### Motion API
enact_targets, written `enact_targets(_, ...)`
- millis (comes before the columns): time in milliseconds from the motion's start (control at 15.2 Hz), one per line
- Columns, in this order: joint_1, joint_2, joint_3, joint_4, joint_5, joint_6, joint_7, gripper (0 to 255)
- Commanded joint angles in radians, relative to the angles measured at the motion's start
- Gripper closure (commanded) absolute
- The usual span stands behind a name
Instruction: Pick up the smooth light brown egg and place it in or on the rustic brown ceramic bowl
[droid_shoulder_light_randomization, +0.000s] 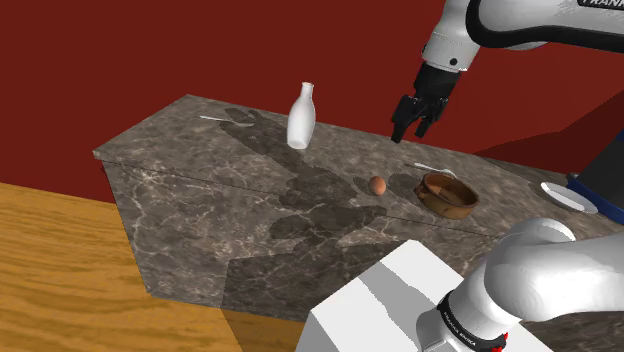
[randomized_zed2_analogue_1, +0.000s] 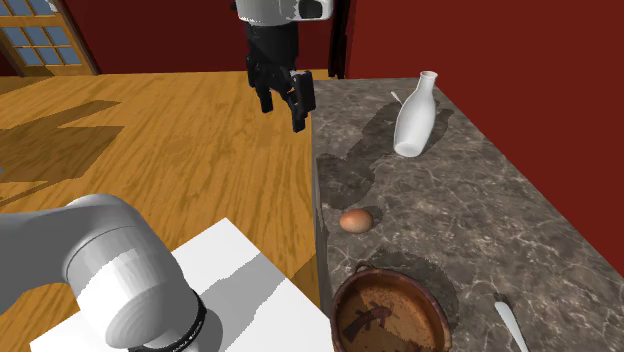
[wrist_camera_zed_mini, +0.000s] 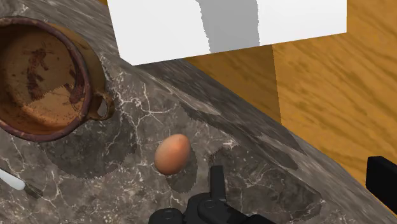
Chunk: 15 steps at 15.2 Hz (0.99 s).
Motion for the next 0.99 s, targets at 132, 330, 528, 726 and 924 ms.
enact_targets(132,-0.016,0.034,-0.015,-0.031,-0.011,0.058,0.001,0)
enact_targets(330,-0.04,0.095,-0.038,-0.068,-0.027,0.146,0.004,0)
enact_targets(528,-0.063,0.165,-0.062,-0.096,-0.041,0.234,0.007,0)
enact_targets(726,-0.086,0.246,-0.086,-0.114,-0.054,0.322,0.01,0)
enact_targets(924,-0.108,0.335,-0.112,-0.122,-0.065,0.409,0.012,0)
